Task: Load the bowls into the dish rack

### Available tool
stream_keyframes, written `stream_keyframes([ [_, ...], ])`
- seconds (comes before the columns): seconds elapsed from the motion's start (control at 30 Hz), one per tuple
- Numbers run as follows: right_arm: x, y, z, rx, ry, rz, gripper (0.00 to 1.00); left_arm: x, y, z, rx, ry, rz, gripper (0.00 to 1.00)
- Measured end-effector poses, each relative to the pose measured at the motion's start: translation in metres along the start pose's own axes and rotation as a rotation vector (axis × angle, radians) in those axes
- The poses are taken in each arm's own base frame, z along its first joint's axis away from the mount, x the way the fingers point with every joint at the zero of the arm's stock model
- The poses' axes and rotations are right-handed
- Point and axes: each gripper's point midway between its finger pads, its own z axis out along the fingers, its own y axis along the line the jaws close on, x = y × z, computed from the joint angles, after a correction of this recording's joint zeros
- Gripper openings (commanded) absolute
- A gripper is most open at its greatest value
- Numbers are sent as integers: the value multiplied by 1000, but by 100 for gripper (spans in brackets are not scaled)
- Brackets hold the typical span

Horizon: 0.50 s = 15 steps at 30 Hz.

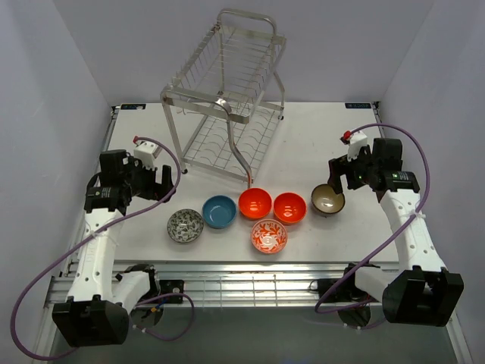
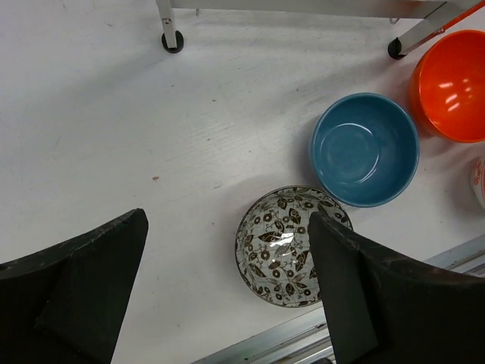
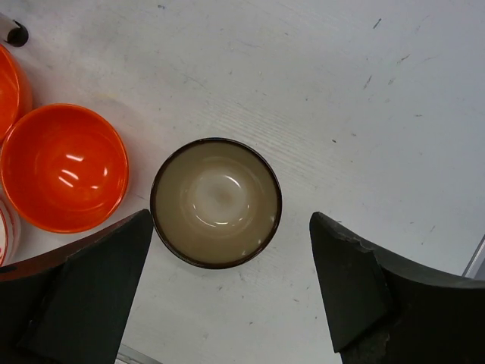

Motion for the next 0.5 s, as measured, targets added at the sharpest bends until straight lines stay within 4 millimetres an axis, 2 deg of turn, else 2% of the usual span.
stream_keyframes([
  [0.5, 7, 8, 5, -51, 27, 18, 90, 26, 1, 7, 32, 83, 91, 98],
])
